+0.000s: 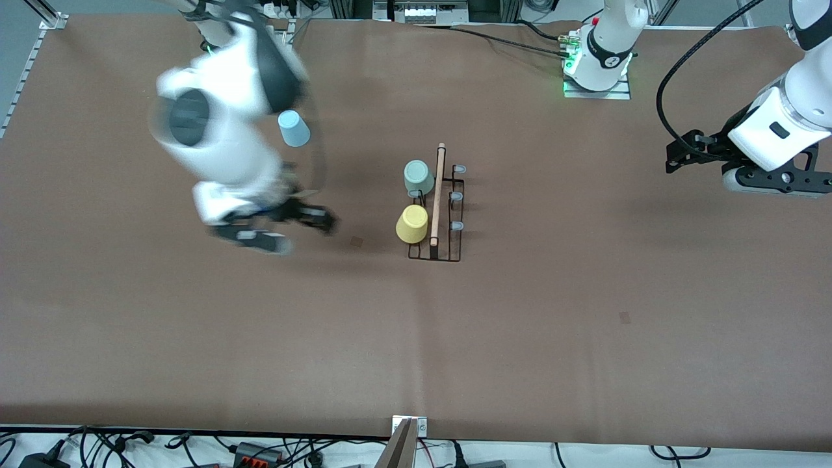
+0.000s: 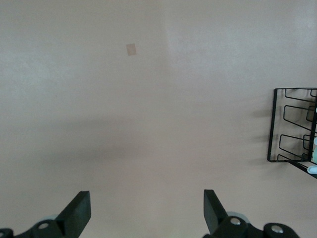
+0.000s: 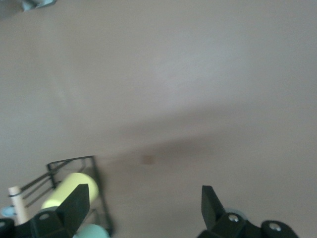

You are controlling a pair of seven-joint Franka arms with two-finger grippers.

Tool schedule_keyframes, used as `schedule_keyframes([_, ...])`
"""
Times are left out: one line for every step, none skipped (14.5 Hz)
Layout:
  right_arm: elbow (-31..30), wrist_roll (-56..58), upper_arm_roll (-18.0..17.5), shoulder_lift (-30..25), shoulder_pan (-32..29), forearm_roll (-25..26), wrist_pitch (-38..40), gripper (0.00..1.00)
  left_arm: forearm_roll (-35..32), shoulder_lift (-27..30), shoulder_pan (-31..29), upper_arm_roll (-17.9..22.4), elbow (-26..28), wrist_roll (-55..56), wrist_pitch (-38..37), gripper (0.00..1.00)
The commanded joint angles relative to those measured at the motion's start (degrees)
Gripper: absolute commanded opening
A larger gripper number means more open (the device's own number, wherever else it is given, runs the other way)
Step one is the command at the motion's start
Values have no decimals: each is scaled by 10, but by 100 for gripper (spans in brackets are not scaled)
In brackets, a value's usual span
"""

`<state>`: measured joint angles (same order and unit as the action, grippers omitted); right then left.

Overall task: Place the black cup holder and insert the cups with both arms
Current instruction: 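Open the right gripper and withdraw it from the yellow cup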

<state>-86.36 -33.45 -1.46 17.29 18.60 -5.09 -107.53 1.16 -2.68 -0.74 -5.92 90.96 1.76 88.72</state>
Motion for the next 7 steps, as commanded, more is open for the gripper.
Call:
schedule_keyframes([-29,104,-12,-66,-95,2,48,100,7,-6,0,1,-11,-8,-19,100])
schedule_keyframes([-29,132,-12,-80,-130,2,65,100,7,-5,1,1,-11,-8,-28,100])
schedule_keyframes([-29,164,-12,-93,-168,3,78,100,7,-4,2,0,-11,-9,-37,100])
schedule_keyframes([-28,183,-10,-103,-194,4,86,100,7,-3,2,0,-12,-9,-44,100])
schedule_keyframes([-25,196,-9,-109,-214,17,92,100,7,-2,1,0,-11,-10,-53,100])
schedule_keyframes([-24,204,-10,-118,-222,51,98,100,7,-1,1,0,-12,-10,-57,100])
schedule_keyframes([-23,212,-10,-127,-225,90,99,100,7,0,1,0,-12,-10,-58,100])
